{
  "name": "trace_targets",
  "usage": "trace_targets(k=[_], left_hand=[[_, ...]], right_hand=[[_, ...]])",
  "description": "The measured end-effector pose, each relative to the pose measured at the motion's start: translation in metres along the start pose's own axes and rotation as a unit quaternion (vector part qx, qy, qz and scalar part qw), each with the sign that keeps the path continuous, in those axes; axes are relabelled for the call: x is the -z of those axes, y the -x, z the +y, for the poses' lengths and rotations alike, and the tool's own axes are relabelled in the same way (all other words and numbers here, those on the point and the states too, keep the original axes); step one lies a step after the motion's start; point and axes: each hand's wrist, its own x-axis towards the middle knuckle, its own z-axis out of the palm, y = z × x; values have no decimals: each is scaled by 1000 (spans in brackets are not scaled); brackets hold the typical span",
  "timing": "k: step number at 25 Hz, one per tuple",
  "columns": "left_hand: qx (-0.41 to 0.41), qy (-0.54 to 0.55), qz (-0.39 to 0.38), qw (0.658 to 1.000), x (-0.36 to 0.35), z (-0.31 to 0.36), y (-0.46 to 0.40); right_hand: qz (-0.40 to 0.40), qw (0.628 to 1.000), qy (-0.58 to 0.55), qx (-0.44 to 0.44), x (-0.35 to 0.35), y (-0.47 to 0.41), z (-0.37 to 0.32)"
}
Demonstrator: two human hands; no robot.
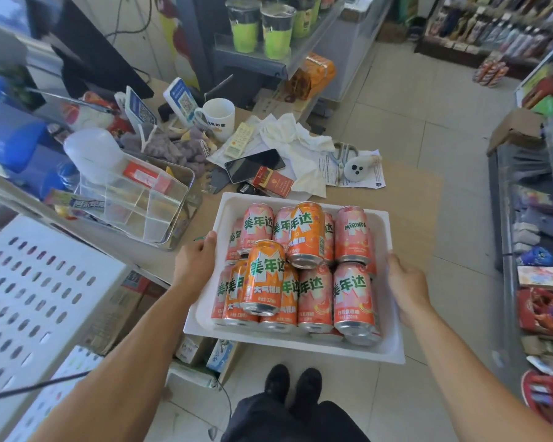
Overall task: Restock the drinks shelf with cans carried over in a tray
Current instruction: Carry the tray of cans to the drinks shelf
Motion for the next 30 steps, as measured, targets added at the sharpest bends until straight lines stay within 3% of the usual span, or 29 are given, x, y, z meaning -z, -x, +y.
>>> trace_targets(k=[5,11,23,30], left_hand=[[-30,4,-1,1000,-6,25,15],[-101,-28,1,994,-43,96,27],[-146,1,-63,987,-261,296,86],[-173,-24,-90,980,-374,385,74]], right_hand=[[38,999,-16,15,22,2,6],[78,995,-60,12,97,-21,-7],[137,990,-14,42,321,-168,-26],[176,984,6,37,408,-257,-41]])
